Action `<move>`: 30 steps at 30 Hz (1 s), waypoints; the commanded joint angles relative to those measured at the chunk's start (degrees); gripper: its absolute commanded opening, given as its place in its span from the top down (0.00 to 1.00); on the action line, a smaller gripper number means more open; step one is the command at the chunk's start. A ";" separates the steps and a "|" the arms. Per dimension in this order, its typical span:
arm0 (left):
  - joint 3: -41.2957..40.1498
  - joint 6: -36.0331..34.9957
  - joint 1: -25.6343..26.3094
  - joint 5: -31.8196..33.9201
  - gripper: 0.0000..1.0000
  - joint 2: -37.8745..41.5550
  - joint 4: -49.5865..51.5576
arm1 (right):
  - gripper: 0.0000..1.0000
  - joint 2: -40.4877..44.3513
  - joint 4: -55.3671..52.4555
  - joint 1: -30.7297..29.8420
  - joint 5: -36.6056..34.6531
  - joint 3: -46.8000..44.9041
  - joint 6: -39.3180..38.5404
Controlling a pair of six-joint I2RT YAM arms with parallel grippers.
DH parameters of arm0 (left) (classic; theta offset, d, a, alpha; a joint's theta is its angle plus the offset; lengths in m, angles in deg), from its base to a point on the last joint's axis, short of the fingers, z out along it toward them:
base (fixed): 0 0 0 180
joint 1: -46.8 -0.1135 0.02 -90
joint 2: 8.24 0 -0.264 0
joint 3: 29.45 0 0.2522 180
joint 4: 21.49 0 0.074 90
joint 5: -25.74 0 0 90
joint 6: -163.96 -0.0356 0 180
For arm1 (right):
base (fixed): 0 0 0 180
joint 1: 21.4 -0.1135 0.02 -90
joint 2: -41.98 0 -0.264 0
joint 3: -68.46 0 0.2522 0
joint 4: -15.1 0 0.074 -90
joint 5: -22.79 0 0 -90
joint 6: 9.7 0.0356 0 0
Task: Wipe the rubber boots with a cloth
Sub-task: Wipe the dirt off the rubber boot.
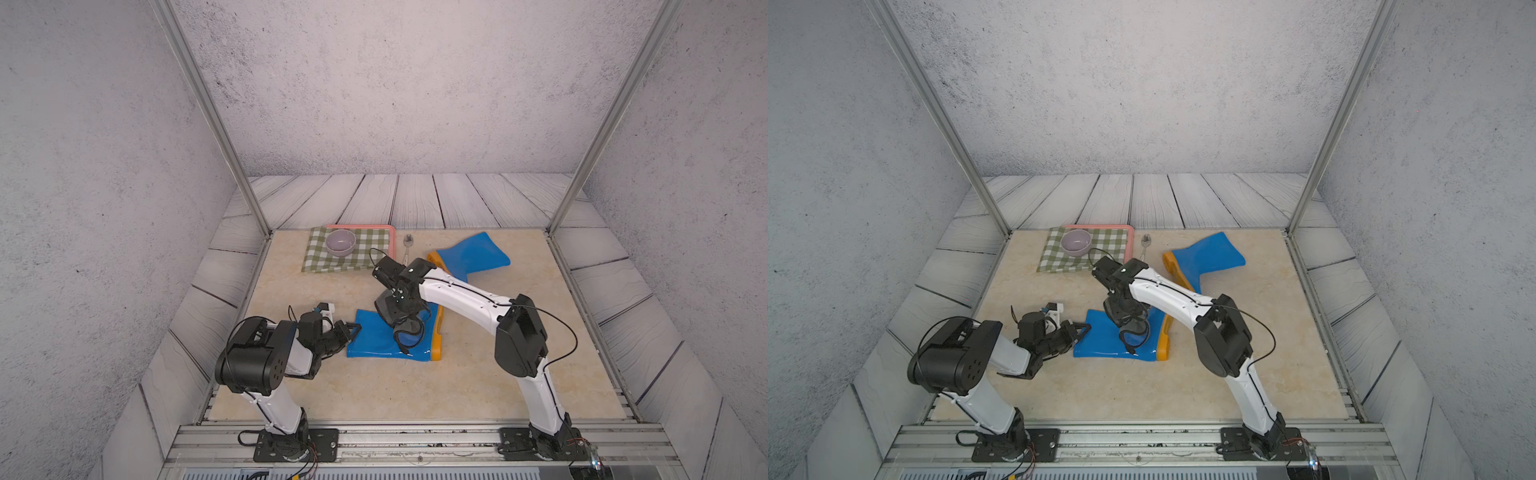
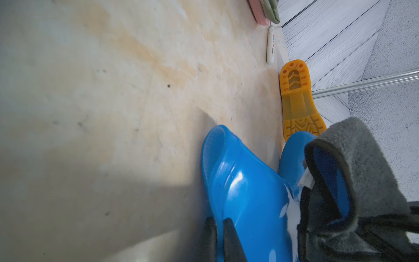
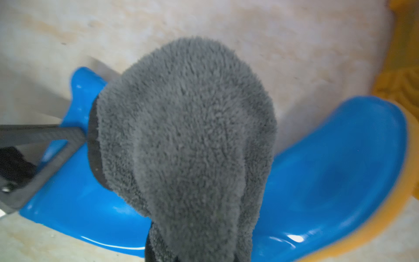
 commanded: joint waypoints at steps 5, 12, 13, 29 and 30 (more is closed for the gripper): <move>-3.18 0.16 0.17 -0.16 1.00 -2.93 4.96 | 1.00 -13.97 -7.08 -6.41 5.04 15.93 -0.92; -3.94 0.74 0.25 0.70 1.00 -1.24 5.18 | 1.00 -12.51 -8.18 -6.50 3.65 8.57 -1.54; -4.07 0.75 0.24 0.66 1.00 -1.04 5.17 | 1.00 -9.91 -6.55 -6.32 2.64 4.31 -1.33; -4.50 0.24 0.24 1.85 1.00 2.30 7.89 | 1.00 18.55 -2.99 1.05 -7.13 -26.89 0.21; -4.46 0.28 0.30 1.96 1.00 2.32 7.85 | 1.00 17.00 -2.93 0.52 -6.31 -24.42 0.27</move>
